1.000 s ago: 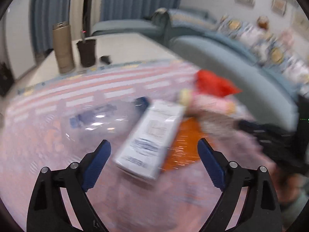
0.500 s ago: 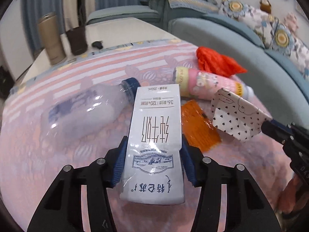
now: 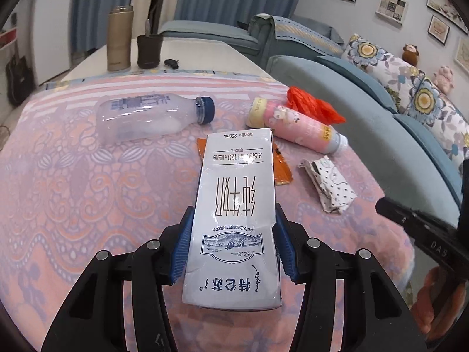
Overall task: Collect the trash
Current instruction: 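Close the right tool on the white dotted paper and lift it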
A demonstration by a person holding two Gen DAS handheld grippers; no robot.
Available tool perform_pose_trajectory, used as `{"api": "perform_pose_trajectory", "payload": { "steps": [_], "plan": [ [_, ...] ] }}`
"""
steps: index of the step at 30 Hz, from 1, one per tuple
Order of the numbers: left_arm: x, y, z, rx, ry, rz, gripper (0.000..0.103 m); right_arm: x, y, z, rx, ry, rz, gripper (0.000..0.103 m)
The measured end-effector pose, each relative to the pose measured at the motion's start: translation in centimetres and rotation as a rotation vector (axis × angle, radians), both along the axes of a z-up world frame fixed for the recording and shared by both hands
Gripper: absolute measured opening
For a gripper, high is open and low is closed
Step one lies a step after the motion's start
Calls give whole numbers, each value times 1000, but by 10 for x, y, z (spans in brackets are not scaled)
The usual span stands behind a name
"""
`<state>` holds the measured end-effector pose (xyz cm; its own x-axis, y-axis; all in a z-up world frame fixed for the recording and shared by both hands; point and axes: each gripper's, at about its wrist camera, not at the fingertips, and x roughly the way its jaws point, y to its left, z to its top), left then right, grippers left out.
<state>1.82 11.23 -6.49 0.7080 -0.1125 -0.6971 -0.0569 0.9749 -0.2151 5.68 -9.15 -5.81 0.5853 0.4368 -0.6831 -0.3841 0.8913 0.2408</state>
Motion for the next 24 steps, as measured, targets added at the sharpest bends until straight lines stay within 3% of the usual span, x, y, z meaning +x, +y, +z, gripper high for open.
{"api": "perform_pose_trajectory", "payload": {
  "steps": [2, 4, 11, 13, 19, 24],
  "plan": [
    [3, 1, -5, -15, -4, 10, 49, 10, 12, -2, -22, -5, 16, 33],
    [5, 2, -8, -27, -4, 18, 49, 17, 22, -5, -41, -13, 22, 44],
    [8, 1, -15, -20, -5, 10, 49, 52, 47, -36, -120, 83, 15, 44],
    [8, -1, -14, -12, -7, 6, 49, 56, 46, -38, -110, 96, 11, 44],
    [8, -1, -14, -11, -8, 10, 49, 53, 65, -41, -237, 58, 4, 43],
    [8, -4, -12, 0, -18, 17, 49, 51, 62, -40, -255, 43, -17, 12]
  ]
}}
